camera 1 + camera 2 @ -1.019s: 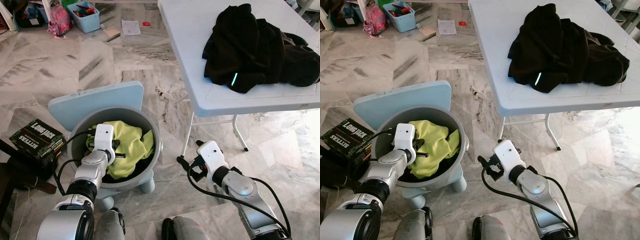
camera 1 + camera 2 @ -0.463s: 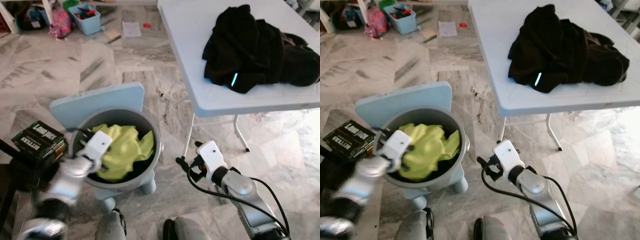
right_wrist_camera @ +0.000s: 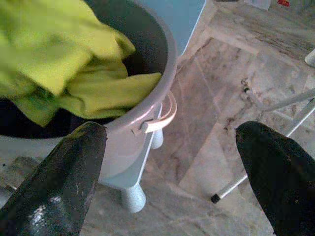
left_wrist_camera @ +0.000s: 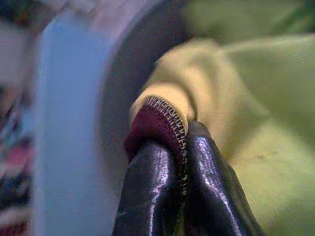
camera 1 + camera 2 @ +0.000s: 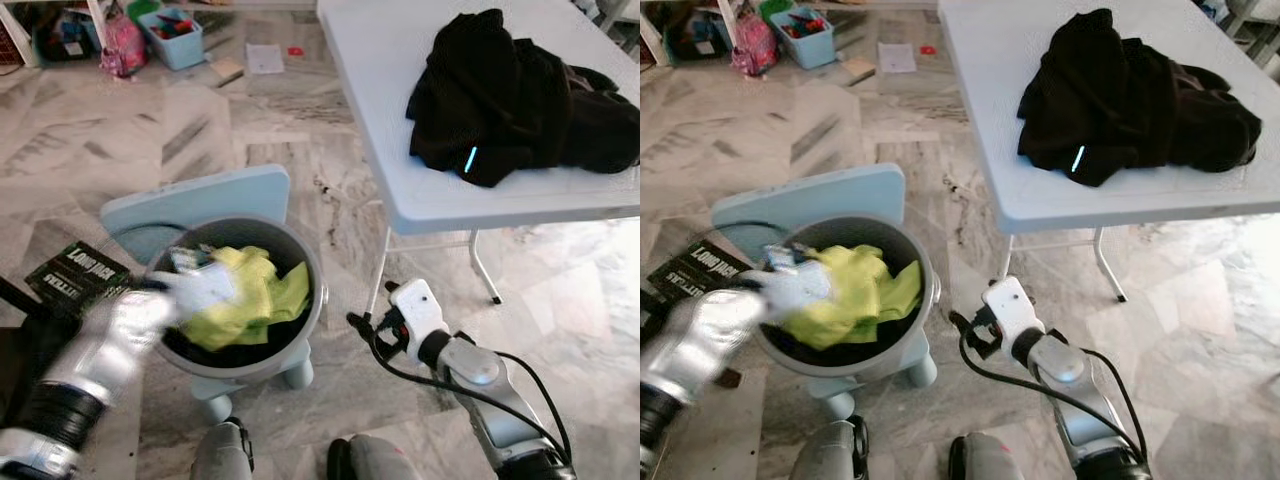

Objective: Hang hanger

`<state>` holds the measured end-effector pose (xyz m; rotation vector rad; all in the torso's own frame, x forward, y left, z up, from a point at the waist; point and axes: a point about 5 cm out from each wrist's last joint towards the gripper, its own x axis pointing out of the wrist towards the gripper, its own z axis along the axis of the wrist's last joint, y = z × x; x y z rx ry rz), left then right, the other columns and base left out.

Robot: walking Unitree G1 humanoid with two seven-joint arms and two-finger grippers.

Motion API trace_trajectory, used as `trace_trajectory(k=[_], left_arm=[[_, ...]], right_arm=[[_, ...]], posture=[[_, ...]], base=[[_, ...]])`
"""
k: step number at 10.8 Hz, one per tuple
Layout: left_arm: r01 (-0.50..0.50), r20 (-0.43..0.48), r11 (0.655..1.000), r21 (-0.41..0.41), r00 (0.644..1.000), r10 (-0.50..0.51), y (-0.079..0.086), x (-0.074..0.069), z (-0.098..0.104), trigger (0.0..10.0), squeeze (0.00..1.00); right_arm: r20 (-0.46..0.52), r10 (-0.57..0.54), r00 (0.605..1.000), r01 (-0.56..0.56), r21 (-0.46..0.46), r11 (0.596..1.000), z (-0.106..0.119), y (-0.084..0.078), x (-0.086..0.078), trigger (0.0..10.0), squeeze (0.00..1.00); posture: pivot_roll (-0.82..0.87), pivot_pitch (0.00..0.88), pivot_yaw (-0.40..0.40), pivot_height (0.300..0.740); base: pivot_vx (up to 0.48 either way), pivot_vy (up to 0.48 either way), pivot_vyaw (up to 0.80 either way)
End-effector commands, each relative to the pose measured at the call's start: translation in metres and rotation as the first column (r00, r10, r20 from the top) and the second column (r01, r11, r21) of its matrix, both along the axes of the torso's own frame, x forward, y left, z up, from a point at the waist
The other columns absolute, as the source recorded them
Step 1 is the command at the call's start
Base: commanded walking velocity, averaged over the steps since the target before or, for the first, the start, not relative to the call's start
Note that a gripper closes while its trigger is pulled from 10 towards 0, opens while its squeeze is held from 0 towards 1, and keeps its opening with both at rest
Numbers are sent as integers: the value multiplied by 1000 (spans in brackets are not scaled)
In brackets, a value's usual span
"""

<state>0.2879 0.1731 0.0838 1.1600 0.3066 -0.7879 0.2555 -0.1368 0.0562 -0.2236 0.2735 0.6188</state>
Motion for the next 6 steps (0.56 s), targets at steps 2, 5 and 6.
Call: trace_trajectory(k=[2, 5, 6], left_arm=[[224, -144, 974, 25, 965, -218, -41, -22, -23, 0, 0], [282, -292, 959, 19, 919, -264, -64, -37, -48, 7686, 0], [216, -274, 976, 8, 939, -205, -59, -33, -47, 10000, 0]], right_arm=[[-16, -15, 1000, 15, 7, 1000, -3, -4, 0, 10000, 0], [-17, -14, 1000, 14, 9, 1000, -4, -3, 0, 10000, 0], [-21, -13, 1000, 13, 12, 1000, -4, -3, -1, 10000, 0]], posture=[[-80, 122, -49, 740], [-82, 121, -50, 740], [-81, 123, -52, 740]], base=[[0, 0, 0], [0, 0, 0], [0, 0, 0]])
